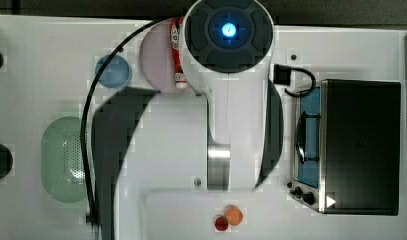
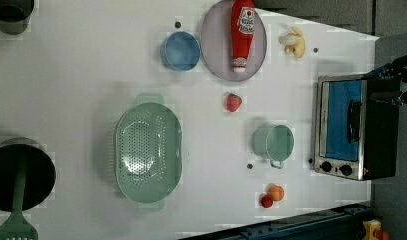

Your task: Drag strainer forwards.

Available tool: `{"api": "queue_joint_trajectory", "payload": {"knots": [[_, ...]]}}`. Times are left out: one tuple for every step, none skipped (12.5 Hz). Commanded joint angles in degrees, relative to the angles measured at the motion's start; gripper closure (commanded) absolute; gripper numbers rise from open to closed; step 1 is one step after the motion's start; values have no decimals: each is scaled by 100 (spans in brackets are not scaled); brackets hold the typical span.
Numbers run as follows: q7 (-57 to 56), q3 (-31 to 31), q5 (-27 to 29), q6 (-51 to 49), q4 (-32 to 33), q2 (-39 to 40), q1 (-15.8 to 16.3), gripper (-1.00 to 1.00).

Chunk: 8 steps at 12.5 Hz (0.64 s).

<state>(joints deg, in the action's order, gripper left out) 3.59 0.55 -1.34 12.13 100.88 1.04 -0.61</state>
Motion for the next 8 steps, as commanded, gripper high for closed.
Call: {"api": "queue_joint_trajectory", "payload": {"knots": [[-379, -84, 204, -665, 919, -1778, -118, -58], [-379, -63, 207, -665, 927, -1772, -112, -81], [-379, -9, 208, -665, 952, -1762, -103, -99], [-379, 79, 211, -655, 1005, -1752, -76, -100], [-378, 200, 215, -643, 1054, -1732, -44, -100], [-376, 351, 215, -625, 1089, -1696, -4, -100], [-375, 527, 215, -613, 1118, -1646, 40, -100], [-340, 723, 215, -598, 1146, -1580, 82, -100]]}}
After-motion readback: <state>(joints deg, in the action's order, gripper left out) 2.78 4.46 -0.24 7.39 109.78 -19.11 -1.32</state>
